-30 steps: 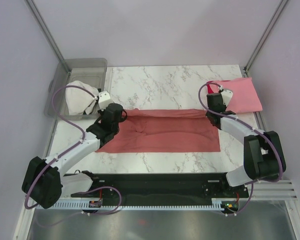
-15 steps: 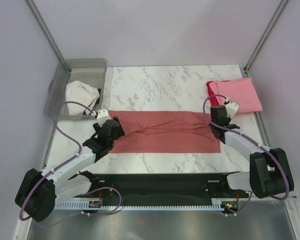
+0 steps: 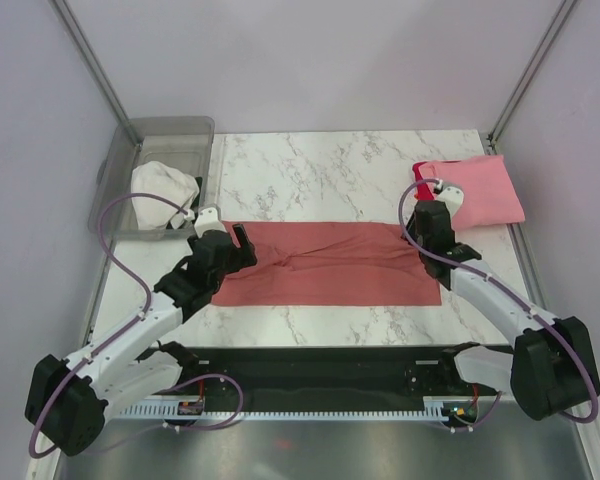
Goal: Fold and stack the t-shirts
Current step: Fold the tshirt
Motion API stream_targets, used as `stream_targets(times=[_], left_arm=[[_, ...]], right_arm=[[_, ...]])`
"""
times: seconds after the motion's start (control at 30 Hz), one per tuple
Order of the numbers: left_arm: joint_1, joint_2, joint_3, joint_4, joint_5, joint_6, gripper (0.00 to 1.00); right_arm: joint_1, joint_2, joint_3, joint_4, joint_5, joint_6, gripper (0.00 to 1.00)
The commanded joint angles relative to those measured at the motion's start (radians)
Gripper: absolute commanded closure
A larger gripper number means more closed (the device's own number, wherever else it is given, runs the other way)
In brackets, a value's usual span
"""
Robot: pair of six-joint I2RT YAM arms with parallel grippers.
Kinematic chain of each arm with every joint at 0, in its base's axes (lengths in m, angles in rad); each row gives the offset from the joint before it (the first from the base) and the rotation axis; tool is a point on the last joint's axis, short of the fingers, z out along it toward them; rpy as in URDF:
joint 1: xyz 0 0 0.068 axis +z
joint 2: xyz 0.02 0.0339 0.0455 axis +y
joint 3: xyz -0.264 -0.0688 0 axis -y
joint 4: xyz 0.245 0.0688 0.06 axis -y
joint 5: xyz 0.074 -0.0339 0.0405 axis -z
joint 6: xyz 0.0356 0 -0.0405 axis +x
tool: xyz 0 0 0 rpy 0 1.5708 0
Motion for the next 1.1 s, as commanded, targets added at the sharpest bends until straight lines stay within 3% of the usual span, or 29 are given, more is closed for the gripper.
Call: stream_targets(times=[0.0, 0.03, 0.1, 0.13, 0.2, 0.3, 0.33, 0.4, 0.43, 0.47, 0.8, 0.87, 1.07], left_arm=[[-0.002, -0.012, 0.040, -0.035, 0.017, 0.047, 0.11], [-0.002, -0.017, 0.040, -0.037, 0.016, 0.047, 0.09], [-0.002, -0.028, 0.035, -0.028, 0.016, 0.047, 0.02], [0.000, -0.029, 0.034, -0.026, 0.016, 0.047, 0.01], [0.000, -0.022, 0.030, -0.013, 0.016, 0.047, 0.00], [0.000, 0.004, 0.020, 0.020, 0.039, 0.049, 0.00], [0.000, 0.009, 0.015, 0.044, 0.040, 0.049, 0.01], [0.000, 0.023, -0.002, 0.061, 0.036, 0.058, 0.01], [0.000, 0.026, -0.008, 0.076, 0.031, 0.063, 0.01], [0.000, 0.029, -0.012, 0.086, 0.028, 0.073, 0.01], [0.010, 0.171, 0.021, 0.018, -0.071, 0.007, 0.02], [0.021, 0.213, 0.035, 0.000, -0.076, -0.012, 0.02], [0.053, 0.267, 0.057, -0.040, -0.064, -0.034, 0.03]], right_arm=[[0.035, -0.035, 0.034, 0.009, -0.035, -0.035, 0.54], [0.035, -0.052, 0.023, 0.036, -0.035, -0.039, 0.52], [0.033, -0.087, -0.006, 0.062, -0.018, -0.022, 0.33], [0.033, -0.087, -0.013, 0.053, 0.000, 0.012, 0.04], [0.029, -0.072, -0.041, 0.062, 0.024, 0.047, 0.02], [0.006, 0.003, -0.014, 0.047, 0.059, 0.055, 0.23], [-0.005, 0.057, -0.001, 0.027, 0.066, 0.072, 0.36], [-0.040, 0.117, 0.041, 0.012, 0.032, 0.073, 0.47], [-0.050, 0.175, 0.060, 0.003, 0.028, 0.073, 0.60], [-0.056, 0.200, 0.078, -0.007, 0.031, 0.075, 0.65], [-0.073, 0.324, 0.102, -0.089, 0.140, 0.173, 0.77], [-0.073, 0.300, 0.089, -0.119, 0.136, 0.204, 0.82], [-0.063, 0.136, -0.058, -0.125, 0.083, 0.264, 0.83]])
